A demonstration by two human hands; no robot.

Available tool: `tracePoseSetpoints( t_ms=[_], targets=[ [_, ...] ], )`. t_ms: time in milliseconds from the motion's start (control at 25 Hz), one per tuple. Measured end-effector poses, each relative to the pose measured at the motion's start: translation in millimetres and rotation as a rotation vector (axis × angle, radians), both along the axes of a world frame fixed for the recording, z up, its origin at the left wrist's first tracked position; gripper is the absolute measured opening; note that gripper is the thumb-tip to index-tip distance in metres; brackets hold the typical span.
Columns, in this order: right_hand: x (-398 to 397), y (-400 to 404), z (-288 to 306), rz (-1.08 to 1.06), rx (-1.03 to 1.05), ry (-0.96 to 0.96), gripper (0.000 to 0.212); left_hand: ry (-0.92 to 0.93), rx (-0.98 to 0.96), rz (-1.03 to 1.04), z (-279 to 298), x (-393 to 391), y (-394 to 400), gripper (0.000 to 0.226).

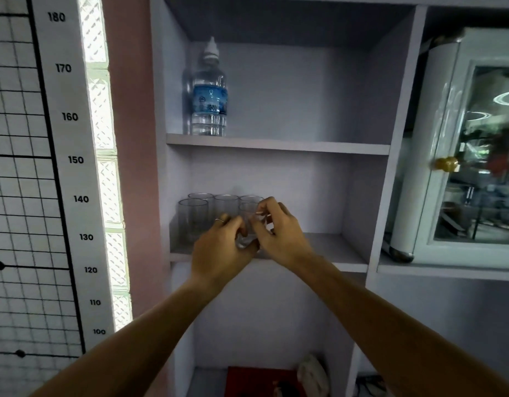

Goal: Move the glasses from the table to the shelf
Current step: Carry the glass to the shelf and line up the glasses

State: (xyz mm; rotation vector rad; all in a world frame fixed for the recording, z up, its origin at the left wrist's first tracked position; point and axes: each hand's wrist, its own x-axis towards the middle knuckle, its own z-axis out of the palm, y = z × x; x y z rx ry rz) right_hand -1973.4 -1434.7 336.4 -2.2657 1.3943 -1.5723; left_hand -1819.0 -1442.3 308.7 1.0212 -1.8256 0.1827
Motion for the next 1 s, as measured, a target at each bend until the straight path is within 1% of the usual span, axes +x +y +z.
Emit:
tracePoseSetpoints(
  t_ms=[160, 280, 400, 480, 560, 680, 880, 1000],
  targets=[
    [-30.0, 4.7, -4.4, -0.061, -0.022, -0.026, 0.015, 0.001, 0.005, -0.030, 3.4, -29.6, 2.8, 0.031],
    [-45.0, 9.3, -5.7, -0.058, 0.028, -0.045, 0.018, 0.007, 0.045, -0.053, 4.2, -44.8, 0.2, 0.031],
    [-54.7, 12.4, -5.1, -0.046, 0.103, -0.084, 0.033, 0.012, 0.103, -0.043, 2.6, -54.6, -4.7, 0.028],
    [-57.6, 13.3, -4.9, -0.043, 0.140, -0.147, 0.039, 0.005, 0.136, -0.032, 1.9, -58.2, -8.1, 0.030],
    [-58.9, 11.6, -5.7, -0.052, 0.176, -0.250, 0.038, -0.002, 0.145, -0.024, 1.3, -59.7, -10.8, 0.033],
    [-59.6, 5.4, -8.5, -0.121, 0.212, -0.340, 0.026, -0.013, 0.142, 0.010, 2.0, -60.9, -12.5, 0.035],
    [-56.6, -4.4, -8.3, -0.147, 0.269, -0.296, 0.028, -0.047, 0.160, 0.002, 1.5, -62.4, -13.4, 0.048],
    [-55.5, -9.4, -9.0, -0.143, 0.301, -0.274, 0.031, -0.041, 0.151, 0.006, 2.1, -63.5, -12.1, 0.050]
  ],
)
